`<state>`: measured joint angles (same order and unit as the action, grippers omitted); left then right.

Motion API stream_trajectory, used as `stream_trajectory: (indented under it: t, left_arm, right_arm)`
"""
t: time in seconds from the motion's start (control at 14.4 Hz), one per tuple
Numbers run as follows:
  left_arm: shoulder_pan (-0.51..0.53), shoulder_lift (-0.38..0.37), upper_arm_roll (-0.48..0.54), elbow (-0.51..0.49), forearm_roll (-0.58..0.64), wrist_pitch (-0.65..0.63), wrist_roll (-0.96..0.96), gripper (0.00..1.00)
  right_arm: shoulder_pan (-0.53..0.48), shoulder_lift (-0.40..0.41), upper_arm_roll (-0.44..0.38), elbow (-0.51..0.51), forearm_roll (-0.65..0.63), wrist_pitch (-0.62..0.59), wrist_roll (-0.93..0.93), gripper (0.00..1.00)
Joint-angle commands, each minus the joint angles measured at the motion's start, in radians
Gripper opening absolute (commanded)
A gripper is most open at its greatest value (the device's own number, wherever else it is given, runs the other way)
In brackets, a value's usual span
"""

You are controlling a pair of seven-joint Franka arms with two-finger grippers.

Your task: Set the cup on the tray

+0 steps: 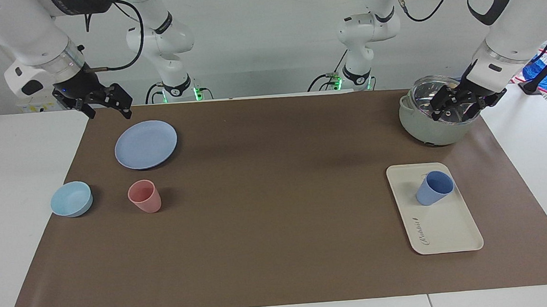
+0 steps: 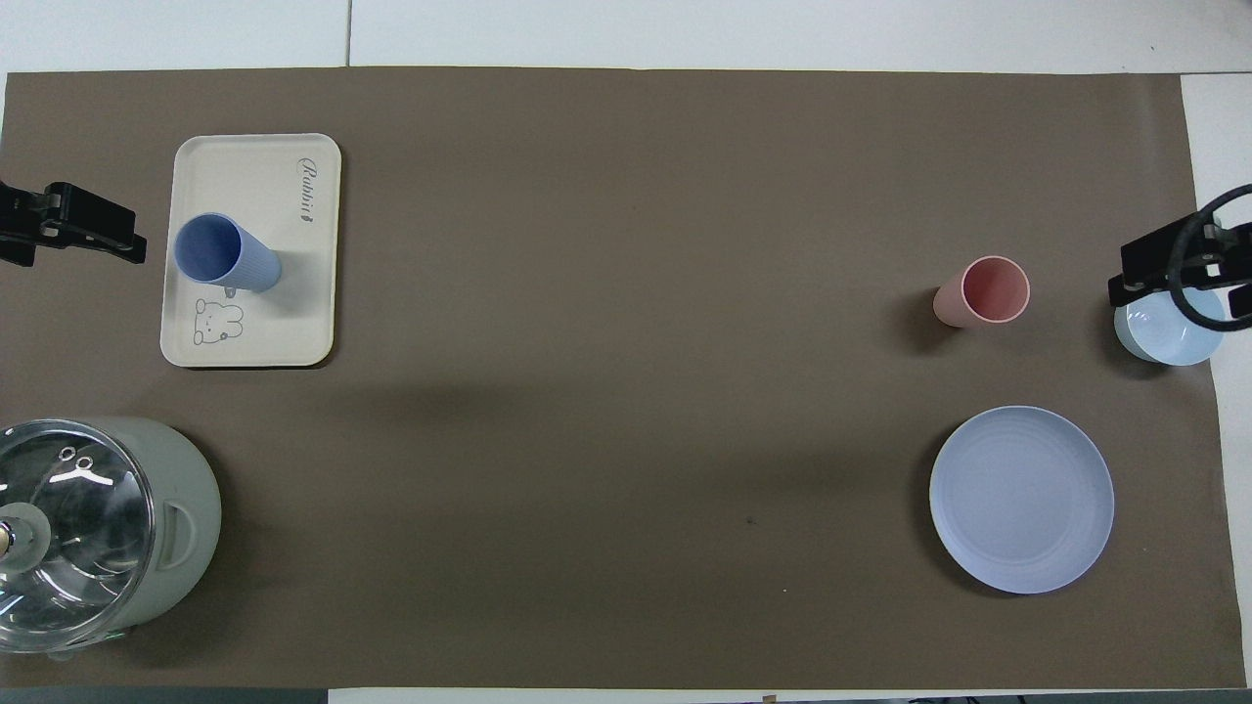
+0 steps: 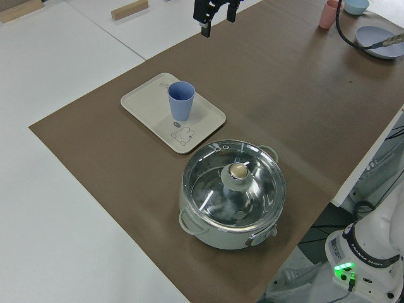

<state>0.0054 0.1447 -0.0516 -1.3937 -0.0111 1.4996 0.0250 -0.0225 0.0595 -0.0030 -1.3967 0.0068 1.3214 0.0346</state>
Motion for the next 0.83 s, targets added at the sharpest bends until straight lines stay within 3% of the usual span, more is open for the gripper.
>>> stream_trajectory:
  t: [0.0, 0.42, 0.76]
  left_arm:
    - [-0.002, -0.028, 0.004, -0.039, 0.01, 0.025, 0.004, 1.0]
    - [0.001, -0.04, 0.006, -0.062, -0.012, 0.039, 0.003, 1.0]
    - [0.008, -0.062, 0.006, -0.102, -0.013, 0.053, 0.004, 1.0]
  right_arm:
    - [0.032, -0.075, -0.041, -0.099, -0.048, 0.022, -0.111, 1.0]
    - [0.048, -0.165, -0.083, -0.295, -0.048, 0.169, -0.143, 1.0]
    - [0.042, -0.15, -0.081, -0.289, -0.05, 0.214, -0.148, 1.0]
